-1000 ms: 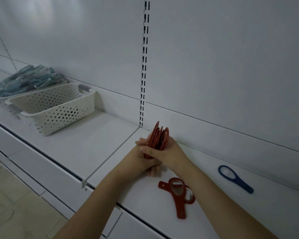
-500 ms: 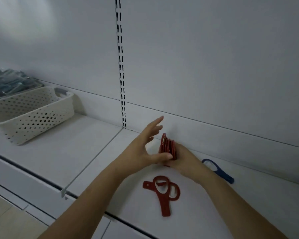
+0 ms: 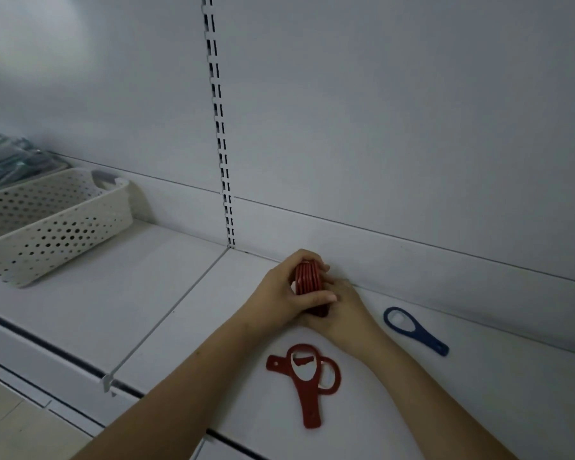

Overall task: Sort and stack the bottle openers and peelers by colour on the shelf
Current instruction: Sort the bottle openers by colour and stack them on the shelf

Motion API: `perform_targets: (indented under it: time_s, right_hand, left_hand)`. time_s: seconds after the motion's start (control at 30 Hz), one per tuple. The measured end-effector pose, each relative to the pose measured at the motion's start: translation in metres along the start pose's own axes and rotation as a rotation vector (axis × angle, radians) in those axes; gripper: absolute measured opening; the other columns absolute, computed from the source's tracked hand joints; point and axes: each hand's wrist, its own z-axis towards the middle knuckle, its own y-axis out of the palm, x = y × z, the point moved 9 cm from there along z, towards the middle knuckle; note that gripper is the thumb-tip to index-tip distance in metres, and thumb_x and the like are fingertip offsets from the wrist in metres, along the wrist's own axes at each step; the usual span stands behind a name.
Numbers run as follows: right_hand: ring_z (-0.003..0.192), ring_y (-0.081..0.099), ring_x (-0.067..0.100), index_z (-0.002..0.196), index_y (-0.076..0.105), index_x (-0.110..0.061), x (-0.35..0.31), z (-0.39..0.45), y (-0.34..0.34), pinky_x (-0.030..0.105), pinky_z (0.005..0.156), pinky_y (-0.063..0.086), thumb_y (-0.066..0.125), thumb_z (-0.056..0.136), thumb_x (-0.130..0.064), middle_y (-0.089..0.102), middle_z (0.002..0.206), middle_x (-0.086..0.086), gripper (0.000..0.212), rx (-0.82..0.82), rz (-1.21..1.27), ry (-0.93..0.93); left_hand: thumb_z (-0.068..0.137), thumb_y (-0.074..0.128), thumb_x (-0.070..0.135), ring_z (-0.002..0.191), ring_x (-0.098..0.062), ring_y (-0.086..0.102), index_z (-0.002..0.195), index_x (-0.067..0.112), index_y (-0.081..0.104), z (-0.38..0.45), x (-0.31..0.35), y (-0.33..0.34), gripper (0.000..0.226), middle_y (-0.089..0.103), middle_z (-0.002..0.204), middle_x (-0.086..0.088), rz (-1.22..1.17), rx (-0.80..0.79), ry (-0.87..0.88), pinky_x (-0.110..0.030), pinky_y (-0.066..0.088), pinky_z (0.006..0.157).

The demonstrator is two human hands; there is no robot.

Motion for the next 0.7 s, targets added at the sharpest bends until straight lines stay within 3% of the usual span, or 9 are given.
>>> perform_targets:
  time_s: [0.1,0.17,0.3,0.4,0.47,0.6,0.7]
  right_hand:
    - [0.102,0.06,-0.005,0.129,0.054,-0.037,0.005,-0.006,-0.003,0.012,0.084,0.048,0.078,0.078,-0.039,0.064,0.111,-0.02,0.056,0.001,0.193,0.075]
    - [0.095,0.064,-0.006,0.12,0.049,-0.035,0.008,-0.008,-0.01,0.009,0.077,0.05,0.08,0.079,-0.03,0.066,0.108,-0.017,0.052,0.047,0.281,0.115]
    - [0.082,0.073,0.011,0.115,0.045,-0.028,0.005,-0.007,-0.01,0.034,0.074,0.062,0.08,0.08,-0.017,0.072,0.098,0.0,0.05,0.05,0.373,0.153]
    - [0.083,0.073,0.009,0.115,0.047,-0.037,-0.001,-0.009,-0.009,0.033,0.079,0.06,0.083,0.075,-0.024,0.073,0.093,-0.002,0.055,0.053,0.288,0.12]
    - [0.079,0.074,0.012,0.113,0.053,-0.033,-0.004,-0.013,-0.009,0.034,0.075,0.061,0.083,0.075,-0.017,0.074,0.088,0.002,0.051,0.07,0.358,0.128]
    - [0.078,0.074,0.019,0.086,0.055,-0.018,-0.002,-0.023,-0.018,0.037,0.07,0.062,0.081,0.077,-0.004,0.074,0.092,0.006,0.03,0.147,0.531,0.186]
    - [0.076,0.075,0.025,0.073,0.042,-0.014,0.003,-0.037,-0.031,0.039,0.071,0.062,0.079,0.079,-0.005,0.075,0.096,0.005,0.039,0.195,0.547,0.194]
  left_hand:
    - [0.083,0.079,0.018,0.114,-0.017,0.066,0.109,0.013,0.058,0.001,-0.006,-0.01,0.034,0.071,0.109,-0.007,-0.117,0.075,-0.014,-0.041,0.052,0.1]
    - [0.084,0.076,0.016,0.114,-0.016,0.066,0.11,0.007,0.058,0.003,-0.005,-0.013,0.033,0.071,0.107,-0.007,-0.154,0.108,-0.018,-0.036,0.053,0.099]
    - [0.085,0.072,0.02,0.109,-0.009,0.067,0.11,0.006,0.061,0.004,-0.009,-0.012,0.03,0.072,0.102,0.001,-0.182,0.142,-0.05,-0.023,0.053,0.091]
    - [0.088,0.069,0.024,0.093,-0.005,0.069,0.109,0.011,0.063,0.004,-0.014,-0.012,0.025,0.073,0.092,0.008,-0.142,0.151,-0.08,-0.019,0.052,0.082]
    - [0.085,0.067,0.033,0.086,-0.007,0.069,0.11,0.012,0.064,0.003,-0.016,-0.013,0.032,0.072,0.087,0.006,-0.154,0.163,-0.093,-0.018,0.052,0.079]
    - [0.085,0.067,0.057,0.1,-0.014,0.068,0.114,0.015,0.065,0.008,-0.023,-0.006,0.051,0.072,0.101,0.0,-0.148,0.069,-0.172,-0.023,0.052,0.087]
    - [0.089,0.046,0.072,0.105,-0.02,0.069,0.116,0.016,0.062,0.012,-0.026,0.013,0.064,0.071,0.116,-0.006,-0.359,-0.047,-0.286,-0.035,0.053,0.094]
